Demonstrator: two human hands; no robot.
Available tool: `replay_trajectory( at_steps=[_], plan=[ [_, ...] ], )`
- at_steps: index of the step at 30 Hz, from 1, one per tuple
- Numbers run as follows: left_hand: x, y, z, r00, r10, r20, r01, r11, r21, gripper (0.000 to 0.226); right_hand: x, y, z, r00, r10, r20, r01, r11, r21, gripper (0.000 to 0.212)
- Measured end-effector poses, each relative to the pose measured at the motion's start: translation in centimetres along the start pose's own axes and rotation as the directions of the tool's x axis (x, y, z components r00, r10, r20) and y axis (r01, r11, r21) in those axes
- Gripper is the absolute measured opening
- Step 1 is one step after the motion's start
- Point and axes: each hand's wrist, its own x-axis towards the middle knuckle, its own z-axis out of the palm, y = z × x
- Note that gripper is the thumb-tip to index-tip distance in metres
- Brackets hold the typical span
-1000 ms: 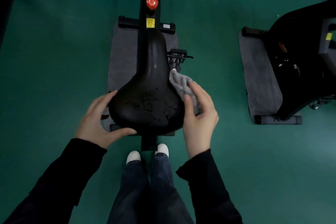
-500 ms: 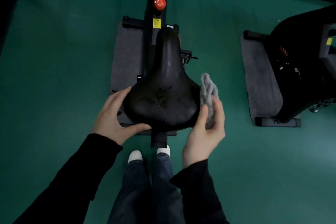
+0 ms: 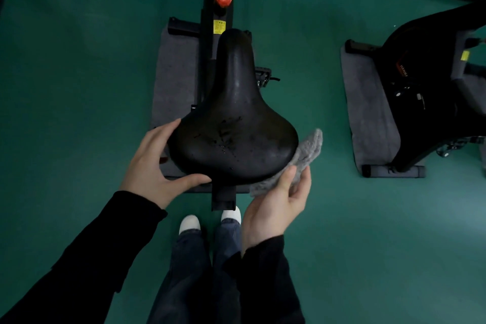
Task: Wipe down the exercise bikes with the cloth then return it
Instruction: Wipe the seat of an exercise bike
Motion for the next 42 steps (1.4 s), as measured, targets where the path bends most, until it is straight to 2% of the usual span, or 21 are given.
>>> replay_trajectory(
  at_steps=[3, 5, 8, 10, 13, 16, 19, 22, 26, 29, 34, 38, 42],
  plan=[
    [0.0, -0.1, 0.0, 1.000, 0.003, 0.012, -0.003, 1.000, 0.005, 0.100, -2.1, 1.4, -0.5, 0.996, -0.028, -0.087, 0.027, 1.000, -0.014, 0.028],
    [0.0, -0.1, 0.0, 1.000, 0.010, 0.016, -0.010, 1.000, 0.008, 0.102, -2.8, 1.5, -0.6, 0.985, -0.150, -0.091, 0.143, 0.987, -0.079, 0.031],
    [0.0, -0.2, 0.0, 1.000, 0.023, 0.019, -0.023, 1.000, 0.015, 0.100, -1.7, 0.5, -0.6, 0.909, -0.407, 0.086, 0.413, 0.862, -0.293, 0.032],
    [0.1, -0.1, 0.0, 0.999, 0.027, 0.030, -0.028, 0.999, 0.022, 0.101, 0.2, -0.8, -0.4, 0.819, -0.480, 0.314, 0.571, 0.734, -0.367, 0.031],
    [0.2, -0.2, 0.1, 0.999, 0.040, 0.028, -0.041, 0.999, 0.027, 0.102, 2.8, -2.9, 0.3, 0.618, -0.436, 0.654, 0.763, 0.531, -0.367, 0.030],
    [0.1, -0.1, 0.2, 0.998, 0.050, 0.024, -0.050, 0.999, 0.013, 0.104, 2.5, -2.9, -0.4, 0.444, -0.411, 0.796, 0.875, 0.390, -0.287, 0.030],
    [-0.1, -0.1, 0.4, 0.999, 0.045, 0.003, -0.045, 0.999, -0.022, 0.104, -0.4, -1.2, -2.1, 0.355, -0.402, 0.844, 0.913, 0.343, -0.220, 0.030],
    [0.0, -0.2, 0.5, 1.000, 0.023, -0.009, -0.023, 0.999, -0.027, 0.106, -1.2, -1.0, -1.4, 0.322, -0.371, 0.871, 0.926, 0.316, -0.208, 0.032],
    [0.1, 0.0, 0.5, 1.000, 0.010, -0.006, -0.010, 1.000, -0.029, 0.099, 1.1, -3.4, 1.6, 0.318, -0.277, 0.907, 0.934, 0.254, -0.250, 0.032],
    [0.1, 0.0, 0.6, 1.000, -0.015, 0.002, 0.015, 0.999, -0.045, 0.099, 1.8, -4.4, 3.1, 0.326, -0.216, 0.920, 0.930, 0.245, -0.273, 0.031],
    [-0.4, -0.2, 0.6, 1.000, -0.019, 0.018, 0.020, 0.998, -0.058, 0.099, 1.4, -4.6, 0.9, 0.159, -0.153, 0.975, 0.970, 0.209, -0.126, 0.029],
    [-0.2, -0.2, 0.5, 0.999, -0.040, 0.015, 0.041, 0.998, -0.049, 0.104, 2.9, -5.3, 2.8, 0.085, -0.138, 0.987, 0.987, 0.150, -0.064, 0.023],
    [-0.4, 0.1, 0.5, 0.999, -0.037, -0.006, 0.037, 0.999, -0.038, 0.110, 4.9, -6.3, 4.2, -0.086, -0.060, 0.994, 0.991, 0.099, 0.092, 0.021]
  ],
)
